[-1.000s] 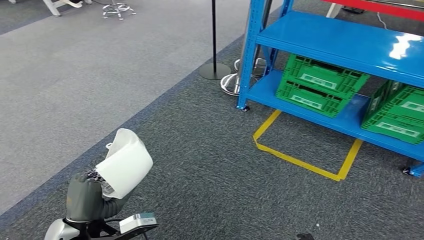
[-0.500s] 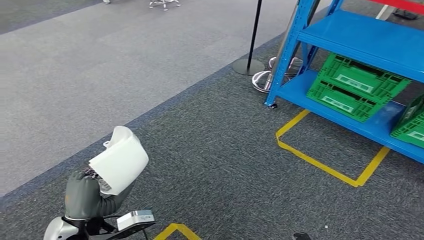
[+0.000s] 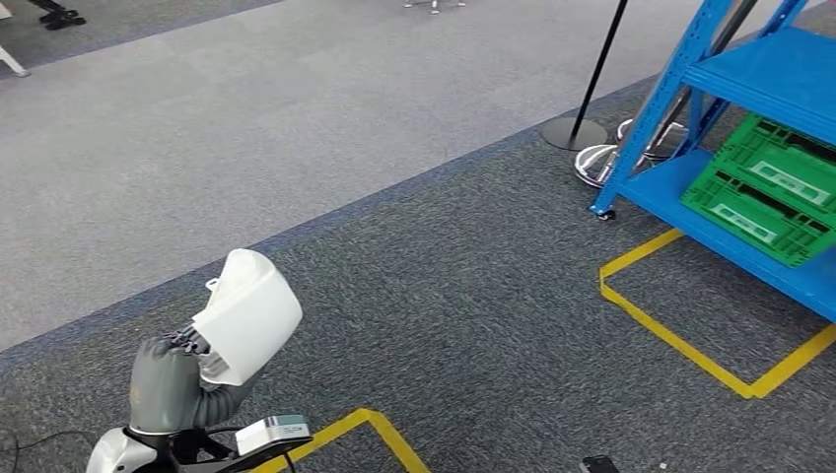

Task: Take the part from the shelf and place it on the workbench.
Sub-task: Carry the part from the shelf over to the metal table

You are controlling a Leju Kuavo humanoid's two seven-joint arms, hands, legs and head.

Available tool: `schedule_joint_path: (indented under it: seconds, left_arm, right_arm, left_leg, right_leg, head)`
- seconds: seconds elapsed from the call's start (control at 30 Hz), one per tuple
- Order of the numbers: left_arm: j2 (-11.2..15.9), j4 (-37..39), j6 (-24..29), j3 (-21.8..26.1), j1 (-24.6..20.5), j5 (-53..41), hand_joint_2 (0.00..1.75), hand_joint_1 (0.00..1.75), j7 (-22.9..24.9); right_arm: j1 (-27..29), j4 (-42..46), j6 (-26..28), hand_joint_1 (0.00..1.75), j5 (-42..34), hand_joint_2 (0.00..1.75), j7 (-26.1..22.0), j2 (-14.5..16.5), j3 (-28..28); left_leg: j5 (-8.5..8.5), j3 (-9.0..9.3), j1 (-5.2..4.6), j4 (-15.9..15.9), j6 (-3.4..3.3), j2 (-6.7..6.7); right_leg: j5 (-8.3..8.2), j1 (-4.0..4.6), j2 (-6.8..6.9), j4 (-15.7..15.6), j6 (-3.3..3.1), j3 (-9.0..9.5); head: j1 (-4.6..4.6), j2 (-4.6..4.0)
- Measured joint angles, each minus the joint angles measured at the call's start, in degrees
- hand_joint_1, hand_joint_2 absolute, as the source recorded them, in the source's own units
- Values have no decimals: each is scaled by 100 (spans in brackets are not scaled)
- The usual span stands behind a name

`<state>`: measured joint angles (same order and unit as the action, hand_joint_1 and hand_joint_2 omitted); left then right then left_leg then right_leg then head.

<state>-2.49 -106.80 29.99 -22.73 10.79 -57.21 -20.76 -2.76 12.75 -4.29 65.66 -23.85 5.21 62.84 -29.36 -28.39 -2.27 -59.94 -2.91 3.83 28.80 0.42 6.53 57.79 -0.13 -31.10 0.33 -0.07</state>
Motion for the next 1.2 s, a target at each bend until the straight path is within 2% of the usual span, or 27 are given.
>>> schedule_joint_path:
  seconds: [0.03, 0.1, 0.13, 0.17, 0.23, 0.27, 0.3, 0.33, 0.37, 0.43, 0.47, 0.5, 0.57, 0.63, 0.67, 0.73, 0.8, 0.83, 0.87, 0.9, 0.93, 1.0, 1.03, 1.07, 1.13, 1.17, 1.2]
  left_arm:
    - [-2, -1, 1, 0, -6, -1, 175, 175, 0]
    - [-6, -1, 2, 1, -10, -1, 175, 175, 0]
    - [-9, -1, 3, 1, -10, -1, 175, 175, 0]
    - [-13, 0, 2, 2, -14, -1, 175, 175, 0]
    - [-27, 2, -1, 3, -27, -1, 175, 175, 0]
    - [-32, 4, -4, 3, -30, -1, 175, 175, 0]
    - [-36, 7, -7, 4, -30, -1, 175, 175, 0]
    - [-36, 9, -10, 4, -30, -1, 175, 175, 1]
    - [-36, 12, -15, 4, -30, -1, 175, 175, 1]
    - [-36, 14, -25, 4, -32, -1, 175, 175, 5]
    - [-36, 13, -27, 6, -34, -4, 175, 175, 7]
    - [-36, 12, -29, 8, -34, -11, 175, 175, 9]
    - [-34, 3, -28, 12, -29, -36, 175, 175, 9]
    - [-31, -8, -31, 16, -6, -73, 175, 175, 30]
    - [-30, -17, -33, 19, 8, -103, 175, 175, 63]
    - [-40, -43, -33, 34, 29, -189, 175, 175, 182]
    - [-57, -72, -31, 68, 61, -266, 175, 175, 333]
    - [-63, -90, -29, 98, 93, -287, 175, 175, 416]
    - [-67, -115, -20, 139, 129, -293, 175, 175, 505]
    - [-70, -152, -4, 196, 168, -284, 175, 175, 594]
    - [-73, -203, 14, 268, 204, -262, 175, 175, 674]
    - [-83, -330, 40, 436, 259, -218, 175, 175, 760]
    - [-90, -390, 45, 510, 279, -212, 175, 175, 773]
    - [-101, -440, 49, 565, 296, -225, 175, 175, 777]
    - [-151, -511, 60, 627, 325, -302, 175, 175, 797]
    - [-187, -534, 75, 648, 328, -357, 175, 175, 821]
    - [-226, -550, 91, 663, 317, -408, 175, 175, 854]
  right_arm:
    - [-2, -1, 0, 0, -1, 175, -1, 15, 1]
    - [-12, -1, -2, 0, -3, 175, 1, 26, 2]
    - [-21, -1, -3, 0, -1, 175, 1, 26, 1]
    - [-27, 0, -3, 0, -1, 175, 0, 25, 1]
    - [-15, 1, -2, 0, 1, 175, 0, 23, 1]
    - [1, 1, -1, 0, 1, 175, 0, 21, 2]
    - [15, 1, -1, 0, 1, 175, 2, 19, 2]
    - [23, 2, 1, 0, 2, 175, 4, 16, 2]
    - [22, 3, 3, 0, 2, 175, 4, 13, 2]
    - [7, 8, 11, 0, 7, 175, 5, 8, 2]
    - [-1, 10, 14, 0, 12, 175, 7, 10, 2]
    - [-7, 10, 16, 0, 18, 175, 10, 15, 1]
    - [-7, 9, 20, 0, 29, 175, 16, 26, 1]
    - [-6, 10, 33, 0, 39, 175, 16, 31, 1]
    - [-12, 12, 40, 0, 42, 175, 14, 35, 2]
    - [-18, 15, 54, 0, 44, 175, 11, 44, 2]
    - [8, 16, 67, 0, 42, 175, 16, 45, 4]
    - [24, 16, 77, 0, 35, 175, 25, 45, 7]
    - [34, 16, 90, 0, 23, 175, 37, 45, 13]
    - [37, 16, 103, 0, 7, 175, 52, 48, 25]
    - [35, 16, 115, 0, -11, 175, 70, 54, 40]
    - [38, 16, 130, 0, -43, 175, 97, 89, 83]
    - [45, 16, 134, 0, -58, 175, 109, 110, 104]
    - [51, 16, 135, 0, -73, 175, 118, 130, 123]
    - [49, 17, 129, 0, -92, 175, 136, 158, 149]
    - [40, 20, 125, 0, -96, 175, 141, 165, 160]
    - [30, 22, 121, 0, -97, 175, 145, 170, 173]
  left_leg:
    - [-33, 109, -50, 209, -60, 83]
    - [21, 141, -78, 399, -124, 24]
    - [85, 134, -63, 488, -142, -28]
    - [156, 113, -39, 578, -162, -90]
    - [277, 9, 10, 656, -145, -215]
    - [328, -70, 22, 645, -135, -289]
    - [373, -147, 32, 622, -110, -359]
    - [416, -227, 43, 589, -85, -430]
    - [451, -312, 62, 543, -60, -499]
    - [491, -490, 112, 400, 4, -631]
    - [500, -586, 128, 312, 40, -699]
    - [513, -668, 131, 219, 72, -761]
    - [565, -786, 119, 87, 123, -891]
    - [595, -854, 128, 24, 150, -964]
    - [530, -902, 136, -57, 171, -903]
    - [180, -1104, 159, -547, 239, -646]
    - [-236, -1360, 185, -1308, 294, -463]
    - [-337, -1405, 193, -1558, 296, -434]
    - [-331, -1351, 195, -1603, 279, -424]
    - [-228, -1188, 184, -1423, 242, -413]
    - [-66, -939, 153, -1063, 182, -373]
    - [132, -459, 30, -284, 18, -103]
    - [162, -330, -32, -37, -51, 20]
    - [148, -286, -80, 88, -101, 98]
    - [192, -252, -88, 276, -141, 11]
    - [234, -214, -68, 391, -151, -54]
    - [282, -176, -37, 493, -156, -121]
  right_leg:
    - [-33, -18, 65, -5, 32, -9]
    - [-82, -40, 161, -20, 89, -34]
    - [-57, -46, 78, -8, 108, -61]
    - [48, -48, -89, 81, 121, -119]
    - [445, -61, -494, 560, 161, -310]
    - [669, -69, -598, 925, 183, -421]
    - [798, -78, -633, 1240, 210, -495]
    - [814, -90, -644, 1423, 239, -508]
    - [713, -104, -647, 1413, 271, -436]
    - [399, -155, -723, 827, 351, -38]
    - [347, -178, -844, 464, 385, 203]
    - [348, -196, -951, 203, 388, 348]
    - [439, -193, -1033, 53, 331, 415]
    - [422, -193, -881, 86, 234, 348]
    - [399, -190, -810, 91, 188, 326]
    - [352, -174, -659, 89, 112, 262]
    - [317, -148, -495, 91, 79, 191]
    - [300, -135, -409, 91, 72, 164]
    - [285, -121, -326, 92, 67, 154]
    - [269, -108, -249, 92, 64, 149]
    - [256, -97, -183, 92, 61, 153]
    - [225, -96, -59, 84, 81, 150]
    - [207, -103, 6, 77, 106, 143]
    - [188, -112, 79, 63, 134, 136]
    - [182, -112, 200, 30, 176, 135]
    - [227, -107, 117, 66, 185, 111]
    - [320, -102, -45, 205, 193, 41]
  head:
    - [-4, 0]
    - [-10, 0]
    - [-10, 0]
    - [-5, 0]
    - [6, 0]
    - [7, 0]
    - [5, 0]
    - [3, 0]
    - [1, 0]
    - [2, 0]
    - [12, 0]
    - [18, 0]
    - [26, 0]
    - [22, 0]
    - [8, 0]
    - [-23, 0]
    - [-40, 0]
    - [-41, 0]
    - [-42, 0]
    - [-40, 0]
    - [-40, 0]
    - [-39, 0]
    - [-42, 0]
    - [-45, 0]
    - [-47, 0]
    - [-45, 0]
    - [-39, 0]
